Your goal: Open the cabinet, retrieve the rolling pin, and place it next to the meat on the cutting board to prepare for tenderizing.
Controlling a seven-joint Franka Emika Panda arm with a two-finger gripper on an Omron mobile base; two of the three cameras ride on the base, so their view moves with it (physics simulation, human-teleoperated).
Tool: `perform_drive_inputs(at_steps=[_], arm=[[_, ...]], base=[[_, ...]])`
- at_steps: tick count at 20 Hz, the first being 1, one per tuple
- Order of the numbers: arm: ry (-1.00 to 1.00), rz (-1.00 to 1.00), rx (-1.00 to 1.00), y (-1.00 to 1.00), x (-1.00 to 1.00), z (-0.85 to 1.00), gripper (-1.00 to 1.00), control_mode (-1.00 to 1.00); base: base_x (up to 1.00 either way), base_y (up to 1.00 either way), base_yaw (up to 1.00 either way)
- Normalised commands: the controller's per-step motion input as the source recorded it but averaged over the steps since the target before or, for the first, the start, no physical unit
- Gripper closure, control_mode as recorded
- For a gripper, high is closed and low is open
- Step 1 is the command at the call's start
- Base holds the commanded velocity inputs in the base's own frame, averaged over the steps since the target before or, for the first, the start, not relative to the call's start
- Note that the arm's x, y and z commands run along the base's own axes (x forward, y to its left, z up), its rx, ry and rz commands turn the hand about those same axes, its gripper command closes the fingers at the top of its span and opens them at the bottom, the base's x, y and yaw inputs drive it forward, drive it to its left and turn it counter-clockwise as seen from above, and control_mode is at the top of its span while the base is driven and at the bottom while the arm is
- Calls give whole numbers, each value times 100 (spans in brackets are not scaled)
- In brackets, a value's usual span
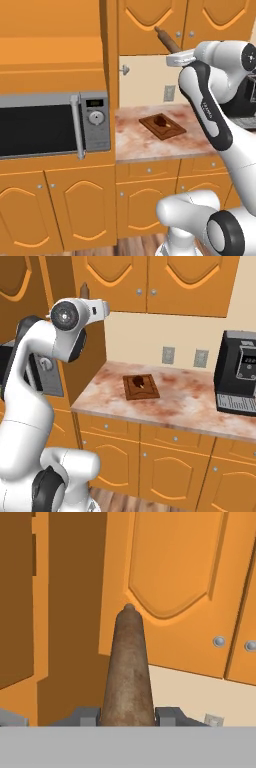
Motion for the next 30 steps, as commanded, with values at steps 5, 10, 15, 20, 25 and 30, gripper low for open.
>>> perform_drive_inputs(at_steps=[5, 10, 15, 20, 25, 30], arm=[[0, 0, 0, 0, 0, 0, 100, 100], [-7, 2, 0, -7, -53, -26, 100, -100], [-8, 1, 0, -19, -69, -52, 100, -100], [0, 0, 0, -27, -36, -53, 100, -100], [0, 0, 2, -29, -30, -35, 100, -100], [0, 0, 4, -36, -12, -15, 100, -100]], base=[[-44, -4, 1], [-10, -1, 0], [0, 0, 0], [0, 0, 0], [0, 0, 0], [0, 0, 0]])
